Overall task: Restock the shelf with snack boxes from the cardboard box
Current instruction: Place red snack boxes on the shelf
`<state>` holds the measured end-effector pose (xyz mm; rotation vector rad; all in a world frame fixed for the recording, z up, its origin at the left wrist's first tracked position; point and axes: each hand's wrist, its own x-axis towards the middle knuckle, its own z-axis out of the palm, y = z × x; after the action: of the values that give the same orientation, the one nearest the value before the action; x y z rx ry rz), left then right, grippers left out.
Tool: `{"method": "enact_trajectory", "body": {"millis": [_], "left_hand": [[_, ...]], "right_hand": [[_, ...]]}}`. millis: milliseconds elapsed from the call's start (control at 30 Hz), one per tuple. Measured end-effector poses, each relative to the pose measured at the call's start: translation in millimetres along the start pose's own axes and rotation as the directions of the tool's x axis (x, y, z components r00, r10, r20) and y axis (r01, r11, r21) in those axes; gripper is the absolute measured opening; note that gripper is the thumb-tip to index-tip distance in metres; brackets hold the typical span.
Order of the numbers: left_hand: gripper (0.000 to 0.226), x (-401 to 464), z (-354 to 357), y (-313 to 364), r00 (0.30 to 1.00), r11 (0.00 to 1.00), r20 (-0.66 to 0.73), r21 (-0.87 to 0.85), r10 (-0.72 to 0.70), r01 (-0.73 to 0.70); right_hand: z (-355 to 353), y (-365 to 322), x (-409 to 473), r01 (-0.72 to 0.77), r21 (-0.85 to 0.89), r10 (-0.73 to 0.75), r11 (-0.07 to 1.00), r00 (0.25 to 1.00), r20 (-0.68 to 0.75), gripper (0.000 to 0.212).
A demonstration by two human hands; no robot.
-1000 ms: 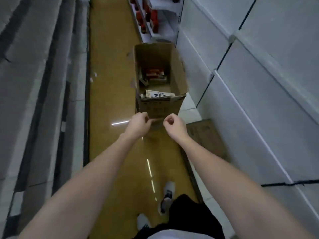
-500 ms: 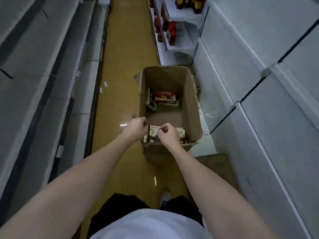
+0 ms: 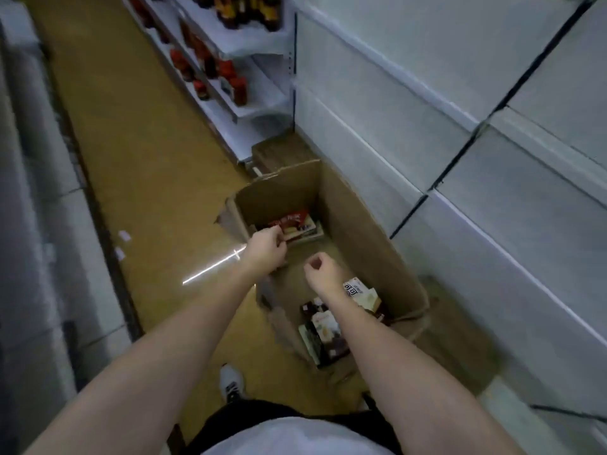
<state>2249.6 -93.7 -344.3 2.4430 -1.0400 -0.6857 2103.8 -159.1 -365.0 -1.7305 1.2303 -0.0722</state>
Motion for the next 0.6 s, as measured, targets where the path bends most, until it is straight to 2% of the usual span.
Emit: {"method": "enact_trajectory", "body": {"millis": [167, 267, 367, 500, 600], "left_hand": [[0.009, 54.9, -13.9, -6.1, 0.963, 0.981, 0.224, 0.086, 0.153, -0.176], [0.013, 77.6, -8.5, -2.6, 0.929, 0.968, 0.324, 0.111, 0.180, -0.227], [0.016, 103.2, -2.0, 0.8, 0.909, 0.961, 0.361, 0.101, 0.206, -0.258], [0.024, 135.5, 5.6, -2.8, 0.893, 0.960, 0.416, 0.134, 0.169, -0.244], [0.016, 166.4, 11.7, -6.1, 0.871, 0.949, 0.469, 0.183, 0.145, -0.257]], "right_hand": [[15.5, -20.8, 17.8, -0.163, 0.151, 0.187, 0.975, 0.969, -0.160, 0.007], [18.1, -20.1, 21.9, -0.242, 0.212, 0.285, 0.947, 0.936, -0.207, 0.014], [17.8, -17.5, 31.6, -0.286, 0.246, 0.337, 0.926, 0.920, -0.199, 0.017], [15.6, -12.2, 59.2, -0.333, 0.297, 0.391, 0.895, 0.906, -0.162, 0.007], [18.8, -9.5, 85.5, -0.369, 0.373, 0.443, 0.851, 0.887, -0.133, 0.007]]}}
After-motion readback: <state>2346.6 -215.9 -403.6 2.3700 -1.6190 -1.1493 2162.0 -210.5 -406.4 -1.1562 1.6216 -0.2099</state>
